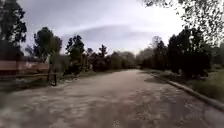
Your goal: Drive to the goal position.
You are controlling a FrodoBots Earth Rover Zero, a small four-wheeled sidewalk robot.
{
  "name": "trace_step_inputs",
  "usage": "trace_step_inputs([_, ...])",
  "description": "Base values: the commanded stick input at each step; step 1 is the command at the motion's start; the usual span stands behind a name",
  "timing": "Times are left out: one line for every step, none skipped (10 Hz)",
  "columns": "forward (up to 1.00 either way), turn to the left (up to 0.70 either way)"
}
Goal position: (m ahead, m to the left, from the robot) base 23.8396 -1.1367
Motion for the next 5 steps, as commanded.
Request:
trace_step_inputs([0.70,0.00])
trace_step_inputs([0.70,0.00])
trace_step_inputs([0.70,0.00])
trace_step_inputs([0.70,0.00])
trace_step_inputs([0.70,0.00])
